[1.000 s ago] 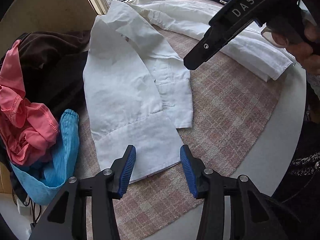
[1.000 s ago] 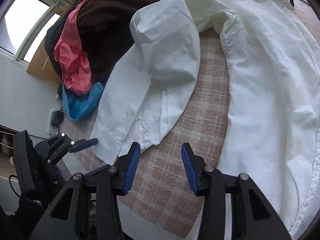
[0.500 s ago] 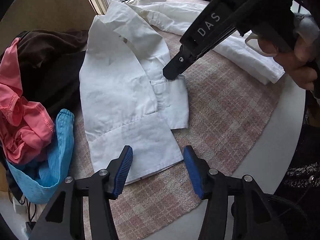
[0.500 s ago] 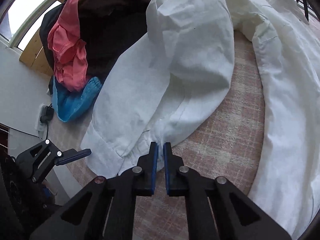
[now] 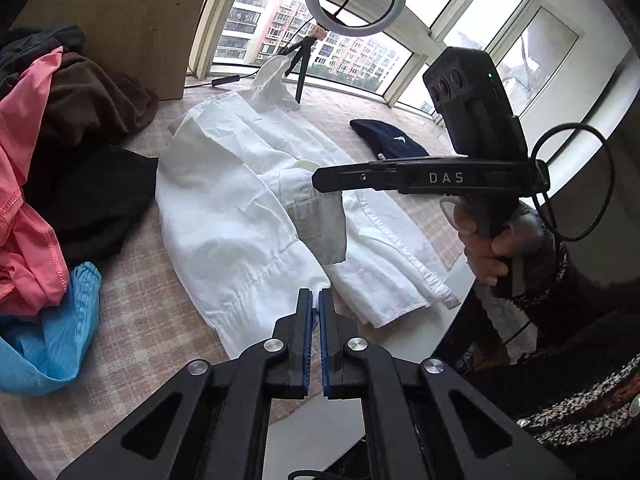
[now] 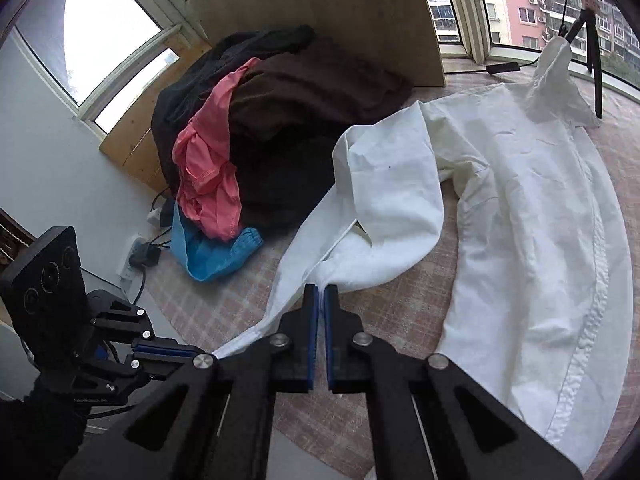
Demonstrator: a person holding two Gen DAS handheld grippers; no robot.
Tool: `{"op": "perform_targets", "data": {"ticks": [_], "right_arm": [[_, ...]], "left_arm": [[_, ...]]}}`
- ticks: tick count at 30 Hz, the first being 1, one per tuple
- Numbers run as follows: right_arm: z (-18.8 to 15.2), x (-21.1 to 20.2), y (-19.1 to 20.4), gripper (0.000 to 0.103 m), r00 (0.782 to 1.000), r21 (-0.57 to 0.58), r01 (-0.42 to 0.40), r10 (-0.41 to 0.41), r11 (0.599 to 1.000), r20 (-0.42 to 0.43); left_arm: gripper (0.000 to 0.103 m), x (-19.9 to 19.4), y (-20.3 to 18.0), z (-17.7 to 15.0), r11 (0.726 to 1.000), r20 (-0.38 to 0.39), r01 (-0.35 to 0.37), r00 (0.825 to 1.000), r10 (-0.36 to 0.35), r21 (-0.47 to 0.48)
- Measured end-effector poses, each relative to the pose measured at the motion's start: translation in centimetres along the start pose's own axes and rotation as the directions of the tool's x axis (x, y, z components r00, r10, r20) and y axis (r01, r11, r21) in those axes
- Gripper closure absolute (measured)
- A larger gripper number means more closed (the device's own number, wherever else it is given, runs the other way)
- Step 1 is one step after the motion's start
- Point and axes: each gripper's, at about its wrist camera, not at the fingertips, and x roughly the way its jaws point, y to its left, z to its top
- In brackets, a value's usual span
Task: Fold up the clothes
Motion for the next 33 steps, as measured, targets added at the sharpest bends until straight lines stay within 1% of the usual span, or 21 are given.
{"op": "perform_targets", "data": {"ticks": [1,2,5,6,7,8,10,11,12,14,16,17,20,22,24,26,28,29,30,31,33], "right_arm": [[0.6,-1.1,0.8,0.100,1.000,-0.039,-0.007,0.007,0.999,0.009],[1.4,0.0,1.9,0.100,0.999,-0.049,-0.035,0.034,0.998,-0.007],[3.8,4.5,5.4,0.100,0.990,-0.065,-0.128,0.124,0.990,-0.065],[4.6,6.0,6.6,0.100,0.985,-0.069,-0.159,0.153,0.985,-0.085],[5.4,7.5,7.8,0.100,0.978,-0.072,-0.190,0.182,0.979,-0.104],[6.2,9.0,8.9,0.098,0.970,-0.075,-0.221,0.211,0.972,-0.124],[7.8,12.0,11.3,0.097,0.950,-0.079,-0.282,0.267,0.956,-0.164],[8.1,14.2,12.3,0.097,0.950,-0.063,-0.247,0.229,0.967,-0.211],[7.6,13.4,12.0,0.094,0.950,-0.055,-0.249,0.233,0.967,-0.207],[6.4,10.9,10.9,0.094,0.950,-0.043,-0.266,0.255,0.963,-0.183],[5.2,8.4,9.9,0.092,0.948,-0.031,-0.284,0.276,0.958,-0.159],[4.6,7.2,9.3,0.091,0.947,-0.025,-0.293,0.286,0.956,-0.147],[2.9,3.5,7.7,0.091,0.942,-0.008,-0.320,0.317,0.947,-0.111],[2.3,-0.6,3.3,0.091,0.958,0.039,-0.277,0.279,0.960,-0.061],[0.3,-5.4,-1.1,0.089,0.982,0.102,-0.190,0.191,0.977,-0.004],[-1.7,-10.2,-5.5,0.087,0.994,0.170,-0.102,0.095,0.980,0.048],[-3.4,-14.1,-9.8,0.087,0.996,0.235,-0.018,-0.003,0.972,0.088],[-4.2,-16.1,-11.9,0.087,0.993,0.269,0.023,-0.052,0.963,0.105],[-5.0,-17.6,-14.0,0.087,0.987,0.310,0.066,-0.107,0.949,0.117],[-5.6,-18.5,-15.7,0.087,0.983,0.335,0.091,-0.138,0.938,0.120],[-6.7,-19.6,-18.7,0.087,0.977,0.373,0.123,-0.177,0.920,0.115]], "left_arm": [[0.100,-1.1,0.3,0.2,1.000,0.027,0.003,1.000,-0.003,-0.022],[0.100,-1.9,0.7,-0.1,0.999,0.061,0.002,0.998,0.001,-0.049],[0.100,-4.7,4.8,-1.7,0.980,0.143,-0.075,0.985,0.102,-0.183],[0.099,-5.5,7.1,-2.3,0.951,0.149,-0.175,0.965,0.217,-0.254],[0.094,-6.4,9.5,-3.0,0.903,0.143,-0.277,0.930,0.337,-0.327],[0.095,-6.8,12.1,-3.9,0.829,0.111,-0.387,0.879,0.464,-0.403],[0.095,-7.7,16.3,-5.5,0.703,0.048,-0.507,0.794,0.606,-0.499],[0.095,-8.4,17.5,-6.1,0.673,0.035,-0.518,0.778,0.627,-0.528],[0.095,-9.0,17.3,-6.4,0.671,0.037,-0.534,0.768,0.640,-0.515],[0.095,-10.0,16.5,-6.8,0.670,0.044,-0.568,0.746,0.664,-0.478],[0.095,-10.1,14.3,-6.7,0.710,0.059,-0.586,0.754,0.654,-0.391],[0.095,-10.0,13.4,-6.5,0.731,0.068,-0.585,0.763,0.643,-0.352],[0.093,-8.7,9.5,-5.1,0.810,0.080,-0.543,0.818,0.570,-0.222],[0.093,-7.8,6.8,-4.1,0.855,0.082,-0.503,0.853,0.515,-0.130],[0.092,-5.8,3.6,-3.0,0.893,0.075,-0.451,0.890,0.450,-0.012],[0.085,-3.5,0.1,-2.0,0.911,0.057,-0.399,0.917,0.395,0.109],[0.079,-0.2,-2.9,-1.4,0.917,0.016,-0.341,0.939,0.345,0.209],[0.079,1.5,-4.2,-1.0,0.921,-0.009,-0.303,0.949,0.315,0.245],[0.079,3.3,-5.7,-0.8,0.922,-0.034,-0.264,0.958,0.284,0.284],[0.079,5.3,-7.3,-0.6,0.920,-0.060,-0.223,0.965,0.254,0.323],[0.079,8.8,-10.0,-0.7,0.914,-0.123,-0.142,0.971,0.202,0.380]]}}
